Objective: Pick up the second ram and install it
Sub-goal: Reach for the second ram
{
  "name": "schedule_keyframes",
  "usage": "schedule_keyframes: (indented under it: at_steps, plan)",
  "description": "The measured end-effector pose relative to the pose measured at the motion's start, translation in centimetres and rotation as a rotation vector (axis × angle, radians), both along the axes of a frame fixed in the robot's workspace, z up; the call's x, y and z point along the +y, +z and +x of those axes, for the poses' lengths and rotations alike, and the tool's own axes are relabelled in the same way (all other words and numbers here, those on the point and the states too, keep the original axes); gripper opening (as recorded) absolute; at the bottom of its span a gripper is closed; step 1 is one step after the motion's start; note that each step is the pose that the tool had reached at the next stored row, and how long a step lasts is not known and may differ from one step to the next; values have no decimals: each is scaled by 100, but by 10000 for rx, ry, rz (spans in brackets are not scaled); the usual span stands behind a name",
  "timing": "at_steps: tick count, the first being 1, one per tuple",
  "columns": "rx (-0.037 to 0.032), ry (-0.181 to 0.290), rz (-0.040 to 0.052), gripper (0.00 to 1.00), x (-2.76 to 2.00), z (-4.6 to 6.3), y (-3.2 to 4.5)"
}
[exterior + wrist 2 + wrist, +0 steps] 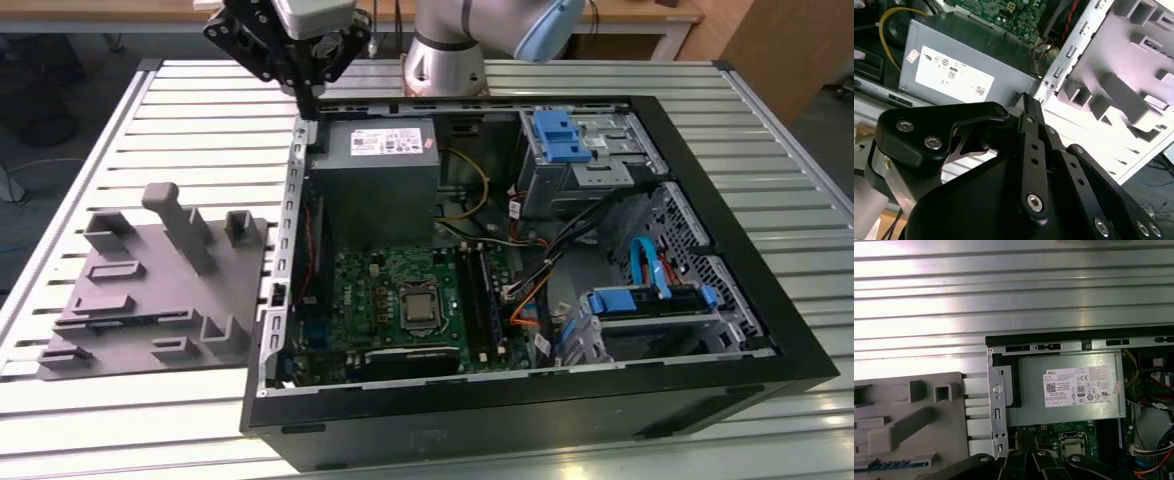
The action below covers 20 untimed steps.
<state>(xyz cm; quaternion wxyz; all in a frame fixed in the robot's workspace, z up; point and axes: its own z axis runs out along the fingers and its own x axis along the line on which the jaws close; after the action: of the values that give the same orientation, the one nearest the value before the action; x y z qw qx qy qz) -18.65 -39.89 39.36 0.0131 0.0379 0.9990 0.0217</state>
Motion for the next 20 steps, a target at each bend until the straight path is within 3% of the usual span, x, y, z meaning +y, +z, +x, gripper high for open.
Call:
schedule_keyframes:
  at_steps: [14, 20]
  plan:
    - [0, 0, 0, 10, 0, -432, -3]
    - [0, 0, 0, 10, 0, -564, -5]
